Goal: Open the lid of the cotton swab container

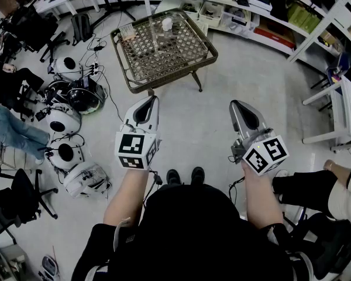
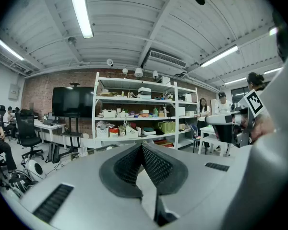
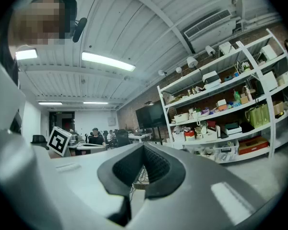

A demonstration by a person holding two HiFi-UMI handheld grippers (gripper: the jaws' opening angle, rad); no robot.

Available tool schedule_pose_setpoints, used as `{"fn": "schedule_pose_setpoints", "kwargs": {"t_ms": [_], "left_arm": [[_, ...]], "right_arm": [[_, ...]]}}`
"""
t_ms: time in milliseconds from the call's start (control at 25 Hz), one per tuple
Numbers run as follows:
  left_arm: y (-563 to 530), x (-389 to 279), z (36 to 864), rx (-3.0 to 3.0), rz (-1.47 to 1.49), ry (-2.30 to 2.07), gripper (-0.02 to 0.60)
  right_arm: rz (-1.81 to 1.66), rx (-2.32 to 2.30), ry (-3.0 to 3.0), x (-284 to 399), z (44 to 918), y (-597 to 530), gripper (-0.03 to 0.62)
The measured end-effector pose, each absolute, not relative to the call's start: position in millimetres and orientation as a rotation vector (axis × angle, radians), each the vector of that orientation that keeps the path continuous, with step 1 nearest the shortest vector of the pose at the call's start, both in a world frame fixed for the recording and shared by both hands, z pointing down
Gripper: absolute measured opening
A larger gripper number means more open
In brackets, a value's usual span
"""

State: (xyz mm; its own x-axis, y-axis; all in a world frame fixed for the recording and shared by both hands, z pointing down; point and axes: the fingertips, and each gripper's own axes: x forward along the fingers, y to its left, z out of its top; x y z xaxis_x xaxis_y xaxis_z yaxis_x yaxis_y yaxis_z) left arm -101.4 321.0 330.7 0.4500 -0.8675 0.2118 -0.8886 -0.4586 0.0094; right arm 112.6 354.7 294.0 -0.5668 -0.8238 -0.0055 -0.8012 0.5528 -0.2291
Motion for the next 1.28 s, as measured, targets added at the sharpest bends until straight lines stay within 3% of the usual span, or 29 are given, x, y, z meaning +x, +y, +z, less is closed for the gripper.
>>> {"fn": "schedule_pose_setpoints", "kwargs": {"t_ms": [560,1280], "left_arm": [[319.9,-108.4,326.0,2.584,0.293,-1.578,0.005],[326.0,-59.6,318.1,2.545,0.285,-1.657,0.005]], "right_arm": [[-0.295,-1.375,2.682,105.0,293.8,346.4,0.008],[-0.388,-1.277,2.639,174.4,300.3,344.8,0.011]]}}
